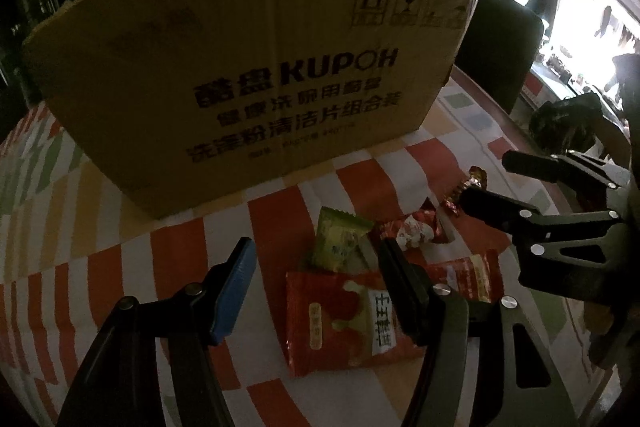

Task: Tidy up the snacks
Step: 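Move both empty tools back down to the remaining snacks, then grasp the small green-and-yellow snack pack with the left tool, then lift the green-and-yellow pack and carry it over the box with the left tool, then open the left tool to drop the pack into the box, then move both empty tools down toward the red spicy strip pack and candy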

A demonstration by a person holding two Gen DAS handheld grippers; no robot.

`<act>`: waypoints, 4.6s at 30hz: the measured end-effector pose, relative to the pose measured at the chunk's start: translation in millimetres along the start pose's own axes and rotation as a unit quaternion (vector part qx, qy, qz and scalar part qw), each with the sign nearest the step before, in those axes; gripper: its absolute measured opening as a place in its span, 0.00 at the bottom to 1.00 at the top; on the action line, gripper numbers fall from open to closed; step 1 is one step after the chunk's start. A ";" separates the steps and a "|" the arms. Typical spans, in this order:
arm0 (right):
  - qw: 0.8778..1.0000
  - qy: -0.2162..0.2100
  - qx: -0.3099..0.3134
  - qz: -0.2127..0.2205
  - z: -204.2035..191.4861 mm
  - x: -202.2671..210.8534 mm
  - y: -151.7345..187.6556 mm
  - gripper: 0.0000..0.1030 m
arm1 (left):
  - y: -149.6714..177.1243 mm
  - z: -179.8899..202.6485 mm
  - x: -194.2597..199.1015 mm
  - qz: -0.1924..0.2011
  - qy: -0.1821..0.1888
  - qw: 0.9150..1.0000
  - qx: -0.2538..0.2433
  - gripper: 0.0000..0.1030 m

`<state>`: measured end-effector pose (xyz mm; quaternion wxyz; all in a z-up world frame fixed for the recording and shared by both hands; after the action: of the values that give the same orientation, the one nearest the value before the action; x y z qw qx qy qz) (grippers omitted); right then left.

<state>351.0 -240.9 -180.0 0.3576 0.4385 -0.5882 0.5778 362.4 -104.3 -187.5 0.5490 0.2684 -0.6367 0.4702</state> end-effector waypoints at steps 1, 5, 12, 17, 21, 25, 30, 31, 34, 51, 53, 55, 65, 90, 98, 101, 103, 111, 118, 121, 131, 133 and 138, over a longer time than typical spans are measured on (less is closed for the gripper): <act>1.000 -0.001 -0.003 -0.002 1.0 -2.0 -0.2 0.68 | -0.3 -1.6 -0.1 -0.001 0.002 1.000 0.001 0.60; 1.000 -0.007 -0.008 -0.012 2.8 -10.7 -0.5 0.68 | -1.8 -1.9 -7.7 -0.010 0.014 1.000 0.008 0.55; 0.999 -0.020 -0.010 -0.023 1.0 -20.4 -0.4 0.60 | -2.1 -4.2 -12.7 -0.018 0.032 0.999 0.016 0.39; 1.000 -0.013 0.000 -0.021 -0.4 -22.0 -0.6 0.43 | -2.1 -3.2 -14.0 -0.025 0.046 0.998 0.017 0.25; 0.999 -0.023 0.006 -0.024 -4.1 -21.3 -1.0 0.30 | -2.2 -1.3 -13.0 -0.025 0.051 0.998 0.014 0.21; 0.999 -0.028 0.007 -0.026 -7.5 -18.2 -0.3 0.25 | -2.5 -1.2 -6.1 -0.017 0.051 0.998 0.019 0.20; 1.000 -0.016 0.013 -0.008 -9.7 -3.6 0.3 0.24 | -4.0 -0.5 13.3 0.004 0.045 0.999 0.023 0.20; 1.000 -0.016 0.013 -0.003 -10.2 1.2 0.2 0.24 | -3.7 0.9 17.8 0.008 0.045 0.999 0.023 0.20; 1.000 -0.014 0.015 0.012 -11.4 15.0 -1.9 0.24 | -3.0 3.1 32.3 0.019 0.044 0.999 0.024 0.20; 0.990 -0.039 0.052 0.127 -42.0 124.5 -33.8 0.24 | -9.3 9.1 150.8 0.133 0.022 0.991 0.017 0.20; 0.988 -0.043 0.054 0.137 -45.9 134.7 -37.1 0.24 | -10.8 8.2 163.5 0.146 0.019 0.989 0.019 0.20; 0.987 -0.046 0.056 0.146 -50.5 143.6 -40.0 0.24 | -12.4 7.1 171.0 0.153 0.016 0.988 0.020 0.20; 0.980 -0.058 0.076 0.176 -71.7 171.5 -66.8 0.24 | -30.2 -14.5 201.7 0.178 0.003 0.983 0.033 0.20; 0.985 -0.046 0.082 0.144 -70.6 122.5 -152.2 0.47 | -85.8 -76.9 164.5 0.162 -0.051 0.982 0.085 0.54; 0.982 -0.048 0.123 0.138 -75.2 124.1 -123.2 0.47 | -54.6 -57.1 164.6 0.159 -0.066 0.981 0.085 0.60; 0.980 -0.050 0.139 0.130 -77.0 123.3 -108.0 0.47 | -40.0 -49.9 160.4 0.150 -0.057 0.983 0.094 0.60; 0.979 -0.050 0.152 0.125 -78.2 121.9 -98.1 0.47 | -32.9 -47.4 157.0 0.145 -0.055 0.983 0.098 0.61; 0.974 -0.040 0.196 0.105 -78.6 112.9 -69.9 0.47 | 5.3 -29.2 132.0 0.104 -0.028 0.986 0.130 0.62; 0.969 -0.033 0.236 0.071 -76.7 90.0 -47.1 0.47 | 38.1 -19.5 100.7 0.062 0.003 0.982 0.181 0.62; 0.966 -0.030 0.251 0.059 -77.9 81.9 -39.1 0.47 | 49.6 -16.4 90.1 0.047 0.009 0.979 0.200 0.62; 0.953 -0.040 0.299 -0.009 -85.4 37.4 -15.9 0.47 | 76.0 -9.0 53.2 -0.004 0.026 0.974 0.226 0.62; 0.951 -0.041 0.305 -0.021 -85.9 29.6 -12.4 0.47 | 77.1 -7.7 49.1 -0.009 0.029 0.973 0.228 0.62; 0.947 -0.035 0.316 -0.047 -83.4 7.7 -7.7 0.47 | 82.6 -4.3 35.8 -0.023 0.042 0.970 0.236 0.62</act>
<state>348.2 -158.4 -163.7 0.2066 0.5758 -0.3665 0.7011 284.3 -60.0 -178.8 0.5071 0.3855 -0.4774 0.6053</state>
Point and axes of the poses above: each gripper's, at about its wrist camera, not at the fingertips, and x roughly against the way its jaws point, z to its right, y to its underside, the point moved 9 cm from there along -x, roughly the way its jaws point, and after that the axes turned 15 degrees about -z, right-handed, at the moved point
